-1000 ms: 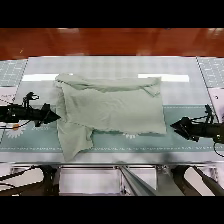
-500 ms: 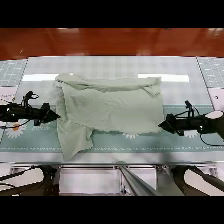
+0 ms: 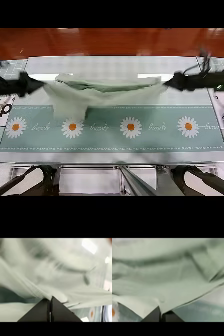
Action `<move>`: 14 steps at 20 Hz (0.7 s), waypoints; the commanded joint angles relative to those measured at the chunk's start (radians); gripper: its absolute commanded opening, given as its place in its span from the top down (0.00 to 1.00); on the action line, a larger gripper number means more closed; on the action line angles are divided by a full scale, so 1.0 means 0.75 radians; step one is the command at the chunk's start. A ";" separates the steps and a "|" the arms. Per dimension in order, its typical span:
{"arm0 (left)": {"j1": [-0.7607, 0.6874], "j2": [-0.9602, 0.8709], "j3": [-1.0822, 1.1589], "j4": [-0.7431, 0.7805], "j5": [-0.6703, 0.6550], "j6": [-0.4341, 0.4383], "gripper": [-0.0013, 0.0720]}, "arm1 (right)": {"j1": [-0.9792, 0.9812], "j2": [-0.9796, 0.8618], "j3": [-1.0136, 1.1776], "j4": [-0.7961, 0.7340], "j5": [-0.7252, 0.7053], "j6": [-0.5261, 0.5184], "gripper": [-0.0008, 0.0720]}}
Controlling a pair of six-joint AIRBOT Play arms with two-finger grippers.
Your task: Fold the shirts.
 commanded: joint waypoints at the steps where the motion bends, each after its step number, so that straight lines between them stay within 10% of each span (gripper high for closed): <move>1: -0.001 0.181 0.370 -0.188 0.160 -0.012 0.96 | 0.012 0.071 0.572 -0.186 0.041 0.144 0.95; 10: 0.026 0.438 1.170 -0.038 0.275 -0.079 0.96 | 0.012 0.410 1.172 -0.479 0.109 0.230 0.95; 14: 0.062 0.687 1.160 0.425 0.204 -0.213 0.96 | 0.012 0.632 1.172 -0.657 0.266 0.236 0.95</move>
